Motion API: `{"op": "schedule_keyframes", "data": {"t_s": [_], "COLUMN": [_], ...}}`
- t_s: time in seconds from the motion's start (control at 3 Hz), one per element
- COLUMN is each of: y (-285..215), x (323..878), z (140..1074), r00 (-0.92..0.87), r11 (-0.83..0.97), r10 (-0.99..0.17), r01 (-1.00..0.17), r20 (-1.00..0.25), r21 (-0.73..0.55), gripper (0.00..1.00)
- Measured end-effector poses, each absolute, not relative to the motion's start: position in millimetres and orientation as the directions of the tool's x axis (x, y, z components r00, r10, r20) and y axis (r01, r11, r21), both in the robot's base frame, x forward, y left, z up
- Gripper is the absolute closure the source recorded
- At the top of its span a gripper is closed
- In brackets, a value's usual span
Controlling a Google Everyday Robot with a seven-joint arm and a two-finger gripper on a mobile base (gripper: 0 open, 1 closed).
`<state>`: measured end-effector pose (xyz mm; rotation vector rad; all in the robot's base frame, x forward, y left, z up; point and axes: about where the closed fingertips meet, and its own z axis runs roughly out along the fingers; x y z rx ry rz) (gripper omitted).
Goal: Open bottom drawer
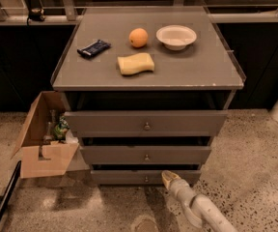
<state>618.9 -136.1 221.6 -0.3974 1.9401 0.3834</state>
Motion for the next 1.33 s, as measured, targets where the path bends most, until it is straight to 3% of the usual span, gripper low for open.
{"op": "schedule_keyframes", "data": {"t_s": [0.33,1.33], "y": [-142.4,-133.8], "x": [654.6,674.8], "z": [222.1,204.9], "r00": [-0.329,-0.367], "r11": [0.885,0.892], "r10": [-0.132,-0.153], "r01": [-0.464,-0.451], "r20": [-0.935,-0.918], "r21": [0.039,0.031], "gripper": [1.00,1.00]}}
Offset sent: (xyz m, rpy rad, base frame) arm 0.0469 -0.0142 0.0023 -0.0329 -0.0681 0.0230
